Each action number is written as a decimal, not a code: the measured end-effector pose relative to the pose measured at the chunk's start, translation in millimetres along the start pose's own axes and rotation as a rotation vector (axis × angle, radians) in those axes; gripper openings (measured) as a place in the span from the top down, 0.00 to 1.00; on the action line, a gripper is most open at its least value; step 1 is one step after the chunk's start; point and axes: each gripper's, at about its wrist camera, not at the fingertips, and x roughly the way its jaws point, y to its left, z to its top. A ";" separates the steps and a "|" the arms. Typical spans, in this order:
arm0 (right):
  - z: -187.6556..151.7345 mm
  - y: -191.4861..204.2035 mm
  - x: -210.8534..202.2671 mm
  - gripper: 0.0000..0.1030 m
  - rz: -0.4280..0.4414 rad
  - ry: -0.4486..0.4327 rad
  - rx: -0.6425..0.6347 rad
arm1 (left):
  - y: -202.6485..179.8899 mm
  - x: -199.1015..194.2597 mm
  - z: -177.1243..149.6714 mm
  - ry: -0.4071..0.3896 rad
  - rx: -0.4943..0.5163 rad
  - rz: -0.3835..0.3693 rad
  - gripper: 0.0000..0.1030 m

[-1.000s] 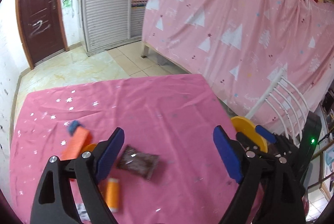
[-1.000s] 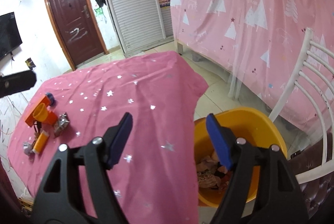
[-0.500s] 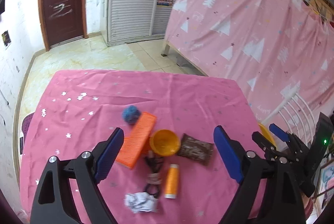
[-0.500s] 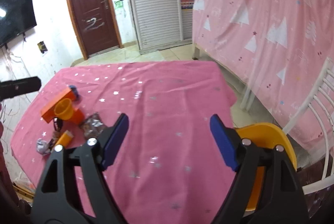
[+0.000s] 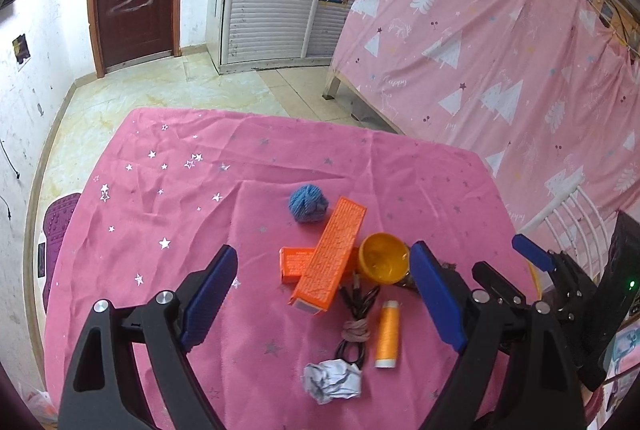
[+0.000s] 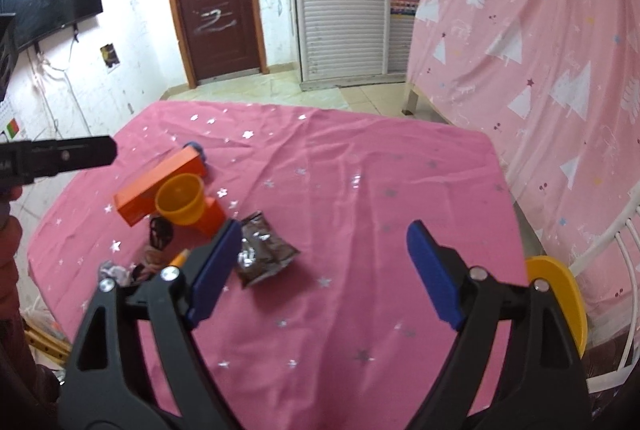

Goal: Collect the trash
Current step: 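Move both tools back over the bed toward the brown snack wrapper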

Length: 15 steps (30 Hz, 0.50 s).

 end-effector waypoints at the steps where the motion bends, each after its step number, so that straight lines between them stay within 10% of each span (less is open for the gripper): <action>1: -0.2 2.0 1.7 0.21 0.002 0.005 -0.006 | 0.7 1.2 -1.3 0.002 0.006 0.000 0.21; 15: -5.9 21.7 22.4 0.21 0.010 0.061 -0.041 | -1.1 24.3 -19.0 0.019 0.154 0.072 0.24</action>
